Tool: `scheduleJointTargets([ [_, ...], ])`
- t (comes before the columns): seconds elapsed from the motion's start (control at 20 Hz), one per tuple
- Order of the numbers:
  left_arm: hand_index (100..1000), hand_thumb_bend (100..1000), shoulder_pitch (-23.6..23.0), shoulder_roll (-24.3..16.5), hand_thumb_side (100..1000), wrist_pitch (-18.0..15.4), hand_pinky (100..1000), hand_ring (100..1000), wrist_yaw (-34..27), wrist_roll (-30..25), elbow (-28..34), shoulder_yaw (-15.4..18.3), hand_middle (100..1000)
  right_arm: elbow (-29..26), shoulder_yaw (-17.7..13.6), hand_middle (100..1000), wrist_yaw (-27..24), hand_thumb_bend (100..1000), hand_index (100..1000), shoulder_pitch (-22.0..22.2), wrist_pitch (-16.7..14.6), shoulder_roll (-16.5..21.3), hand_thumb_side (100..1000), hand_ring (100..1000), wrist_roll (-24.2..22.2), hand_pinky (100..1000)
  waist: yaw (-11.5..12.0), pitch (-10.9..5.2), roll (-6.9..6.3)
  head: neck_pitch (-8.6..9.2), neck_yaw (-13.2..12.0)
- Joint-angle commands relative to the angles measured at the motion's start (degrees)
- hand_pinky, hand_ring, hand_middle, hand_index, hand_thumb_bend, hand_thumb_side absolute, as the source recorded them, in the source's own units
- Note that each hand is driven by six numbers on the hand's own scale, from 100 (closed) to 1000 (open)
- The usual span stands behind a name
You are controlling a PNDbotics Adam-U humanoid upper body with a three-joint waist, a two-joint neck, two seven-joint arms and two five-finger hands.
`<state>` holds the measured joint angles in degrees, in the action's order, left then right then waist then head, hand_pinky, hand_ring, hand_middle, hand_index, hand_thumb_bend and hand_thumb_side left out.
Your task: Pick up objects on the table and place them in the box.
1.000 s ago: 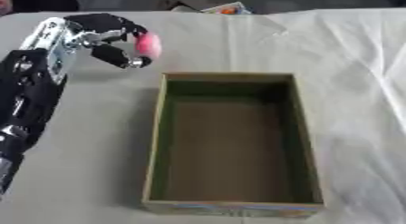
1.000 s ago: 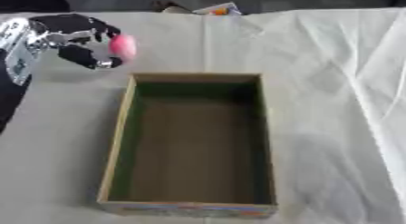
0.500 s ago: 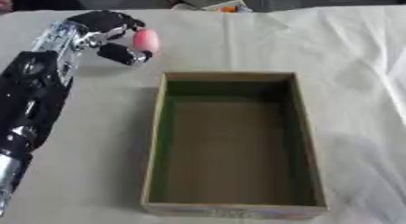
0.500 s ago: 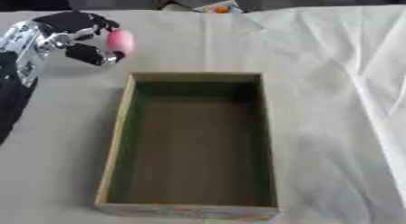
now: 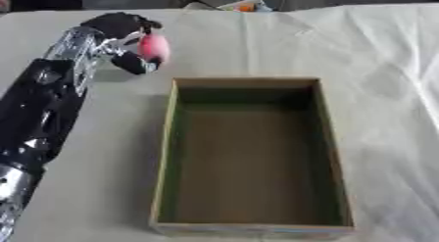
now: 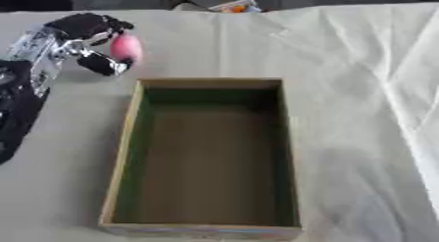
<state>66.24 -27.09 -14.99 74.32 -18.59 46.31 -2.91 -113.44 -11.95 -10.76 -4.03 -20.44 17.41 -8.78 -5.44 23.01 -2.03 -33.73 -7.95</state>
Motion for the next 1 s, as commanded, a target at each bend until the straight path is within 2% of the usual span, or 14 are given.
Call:
scheduleJointTargets([
  [0.05,988,222,1.5,-0.8,487,0.7,495,726,0.8,-0.5,0.1,0.4,755,-1.1,-0.3,572,0.5,100,826,-0.3,-0.1,0.6,1000,711,-0.2,555,-0.1,-0.93,0.04,0.6,-0.2],
  [0.2,955,192,1.6,-0.6,491,1.0,480,713,1.1,-1.4,0.0,0.3,736,-1.1,-0.3,572,0.5,100,826,-0.4,0.0,0.6,1000,712,-0.2,556,-0.2,-0.87,-0.08,0.48,-0.3],
  [0.3,916,158,1.7,-0.6,459,1.2,464,699,0.6,-1.5,0.2,0.4,720,-1.1,-0.3,572,0.6,100,826,-0.4,0.2,0.6,1000,713,-0.2,556,-0.2,-0.85,-0.13,0.51,-0.3],
  [0.55,758,107,1.7,-0.6,385,1.6,415,655,-0.4,-0.1,0.6,0.3,666,-1.1,-0.2,572,0.6,100,825,-0.4,0.4,0.5,1000,713,-0.1,557,-0.1,-0.91,-0.17,0.35,-0.3],
  [0.75,711,100,1.7,-0.5,260,1.3,391,628,-1.5,1.4,1.0,0.0,630,-1.1,-0.3,572,0.5,100,824,-0.3,0.5,0.5,1000,713,-0.1,558,0.0,-1.1,-0.08,0.2,-0.3],
  [1.0,692,100,1.7,-0.5,245,0.9,361,598,-3.8,3.1,1.7,-0.3,593,-1.1,-0.3,572,0.2,100,825,-0.1,0.7,0.6,1000,714,0.0,559,0.1,-1.6,0.1,-0.12,-0.3],
])
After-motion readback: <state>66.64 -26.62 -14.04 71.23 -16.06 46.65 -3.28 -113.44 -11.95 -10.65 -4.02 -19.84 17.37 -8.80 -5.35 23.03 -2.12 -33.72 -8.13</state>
